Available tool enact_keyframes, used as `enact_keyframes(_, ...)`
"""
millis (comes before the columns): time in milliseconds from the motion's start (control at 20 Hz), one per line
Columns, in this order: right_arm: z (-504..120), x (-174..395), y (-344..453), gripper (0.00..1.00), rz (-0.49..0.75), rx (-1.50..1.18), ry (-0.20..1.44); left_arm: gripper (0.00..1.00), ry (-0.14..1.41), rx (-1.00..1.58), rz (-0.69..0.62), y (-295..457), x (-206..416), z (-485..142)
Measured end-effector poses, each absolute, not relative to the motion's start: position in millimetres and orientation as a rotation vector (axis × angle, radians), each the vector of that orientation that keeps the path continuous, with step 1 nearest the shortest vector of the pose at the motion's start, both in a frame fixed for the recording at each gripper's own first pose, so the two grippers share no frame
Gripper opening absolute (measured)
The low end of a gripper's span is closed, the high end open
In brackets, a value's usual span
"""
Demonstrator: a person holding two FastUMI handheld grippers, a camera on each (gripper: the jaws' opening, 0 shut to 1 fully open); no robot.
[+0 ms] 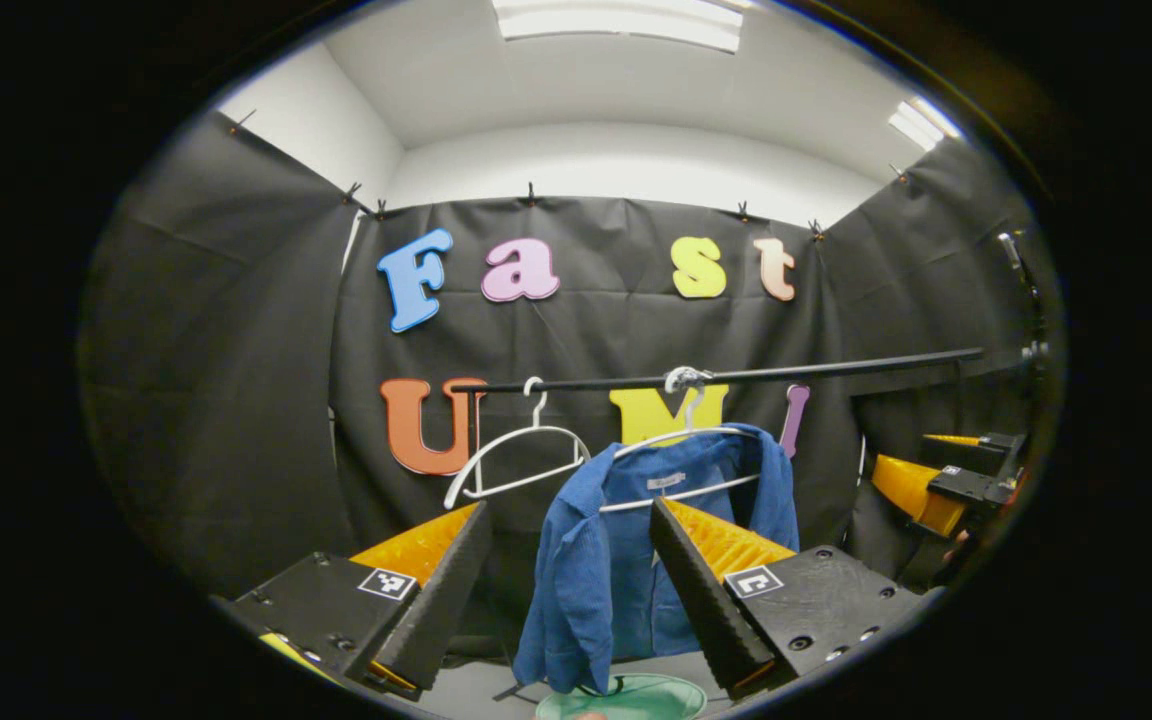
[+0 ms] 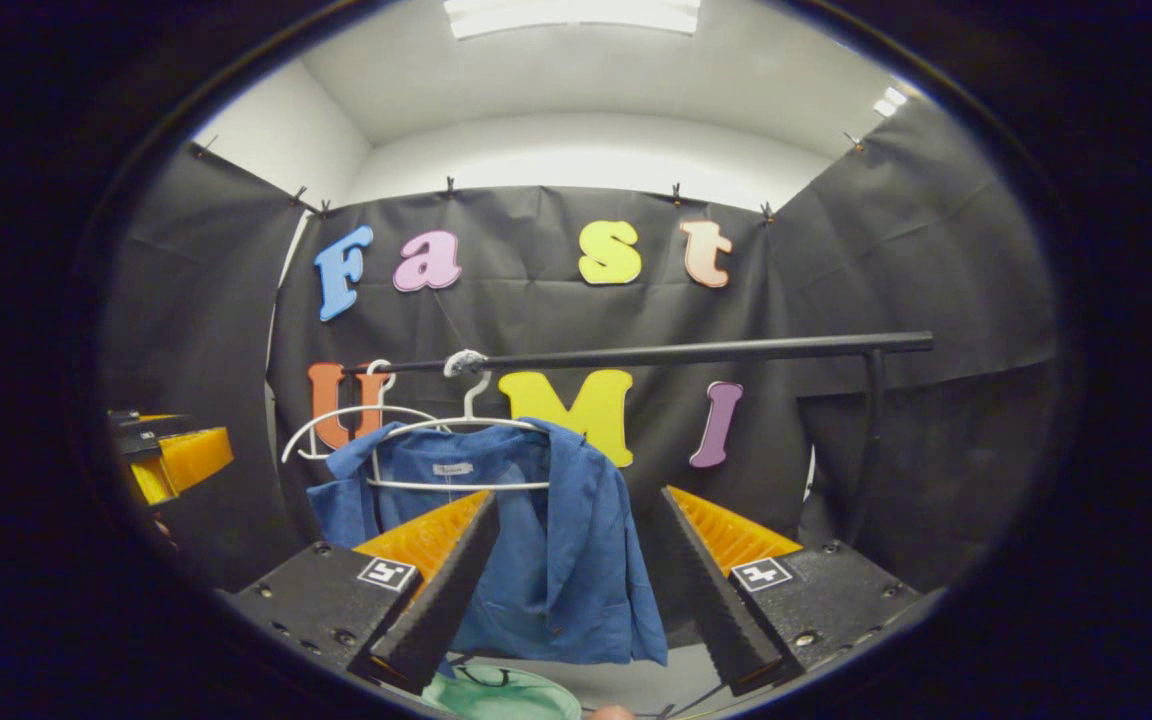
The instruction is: Grasp the clothes on the hanger with both hands and then place them into the laundry hamper below.
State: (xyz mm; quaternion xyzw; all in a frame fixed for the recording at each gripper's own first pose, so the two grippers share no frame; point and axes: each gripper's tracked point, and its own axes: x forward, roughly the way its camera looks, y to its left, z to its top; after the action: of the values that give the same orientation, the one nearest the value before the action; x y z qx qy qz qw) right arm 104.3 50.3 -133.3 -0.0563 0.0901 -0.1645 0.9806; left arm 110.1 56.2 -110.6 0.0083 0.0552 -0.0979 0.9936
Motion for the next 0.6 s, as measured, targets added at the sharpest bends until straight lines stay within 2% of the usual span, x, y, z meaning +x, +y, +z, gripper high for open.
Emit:
enact_keyframes(150, -149, 119, 46, 0.99, -0.322, -0.105, 0.215, 0.96, 0.129, 0.011, -0.199, 46, 122, -122)
enact_keyframes(200, -154, 126, 44, 0.99, -0.315, -0.102, 0.224, 1.00, 0.129, 0.008, -0.187, 44, 127, -125)
enact_keyframes(600, -202, 185, 18, 1.00, -0.264, -0.105, 0.308, 1.00, 0.240, 0.013, -0.124, 24, 167, -180)
